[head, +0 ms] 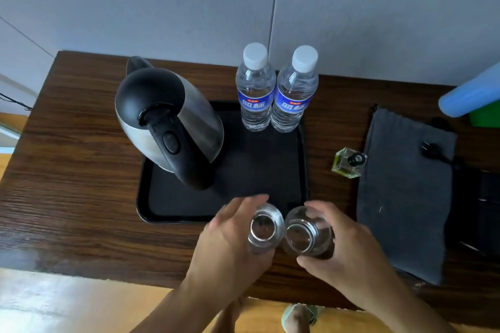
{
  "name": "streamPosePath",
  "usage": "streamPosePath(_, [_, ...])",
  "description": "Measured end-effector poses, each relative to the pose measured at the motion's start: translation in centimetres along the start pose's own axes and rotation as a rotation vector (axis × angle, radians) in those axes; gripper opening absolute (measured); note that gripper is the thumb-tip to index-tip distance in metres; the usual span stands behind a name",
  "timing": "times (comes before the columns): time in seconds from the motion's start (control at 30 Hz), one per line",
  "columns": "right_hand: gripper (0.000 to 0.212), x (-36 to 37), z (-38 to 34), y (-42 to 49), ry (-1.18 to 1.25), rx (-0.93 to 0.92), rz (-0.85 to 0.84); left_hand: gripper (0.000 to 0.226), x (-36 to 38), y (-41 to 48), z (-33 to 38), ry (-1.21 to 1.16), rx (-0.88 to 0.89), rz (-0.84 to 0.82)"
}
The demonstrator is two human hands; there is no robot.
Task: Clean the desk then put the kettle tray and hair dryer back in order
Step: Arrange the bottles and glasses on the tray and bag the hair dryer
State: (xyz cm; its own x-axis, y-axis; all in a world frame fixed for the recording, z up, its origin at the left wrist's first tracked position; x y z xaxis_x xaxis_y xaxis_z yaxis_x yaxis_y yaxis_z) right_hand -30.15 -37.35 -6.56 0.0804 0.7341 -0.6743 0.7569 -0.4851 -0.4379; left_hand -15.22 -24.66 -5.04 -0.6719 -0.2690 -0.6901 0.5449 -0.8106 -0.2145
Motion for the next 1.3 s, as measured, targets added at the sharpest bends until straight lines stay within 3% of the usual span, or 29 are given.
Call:
streamPosePath(0.13, [0.079,-2.7,-1.0,3.2,0.047,-0.019,0.076,0.08,-1.0,3.8,0.1,-0.054,-0.08,0.111])
streamPosePath(0.33, [0.087,-2.9,-0.9,9.9,0.08,-0.02,0.249,0.077,1.0,9.2,-3.2,-0.122,-0.298,0.21])
streamPosePath(0.57, [0.099,-3.1,-0.6,12.3,0.155,0.012,0.438,0.093,1.3,11.5,-5.1,-0.267,-0.372,0.363])
streamPosePath(0.73, [0.097,-3.2,-0.8,12.3,0.165,-0.003,0.456,0.085,1.3,11.6,-5.5,-0.334,-0.392,0.408])
streamPosePath(0.87, [0.096,-3.4,-0.5,11.7,0.136,-0.012,0.447,0.098,1.1,11.0,-4.1,-0.262,-0.376,0.345])
streamPosePath(0.97, [0.079,-3.0,1.0,9.7,0.094,0.089,0.44,0.101,1.1,8.4,-3.5,-0.192,-0.334,0.29])
streamPosePath(1.13, [0.069,0.6,2.6,6.8,-0.074,0.218,0.152,0.09,2.4,3.0,-6.0,0.036,-0.201,0.067])
streamPosePath(1.3, [0.069,1.7,2.6,6.0,-0.082,0.189,0.161,0.065,2.3,0.0,-9.9,0.287,-0.008,-0.036])
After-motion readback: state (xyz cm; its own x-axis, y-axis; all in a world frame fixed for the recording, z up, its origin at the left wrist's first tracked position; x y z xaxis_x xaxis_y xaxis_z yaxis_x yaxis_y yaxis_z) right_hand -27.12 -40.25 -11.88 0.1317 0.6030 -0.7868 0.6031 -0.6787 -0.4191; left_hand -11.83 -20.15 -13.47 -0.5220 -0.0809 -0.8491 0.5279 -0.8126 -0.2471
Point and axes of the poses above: each hand's wrist, its own y-axis towards the middle knuckle, its own x-axis out of the palm, z = x × y, the point moved 7 cm from there along y, towards the middle knuckle
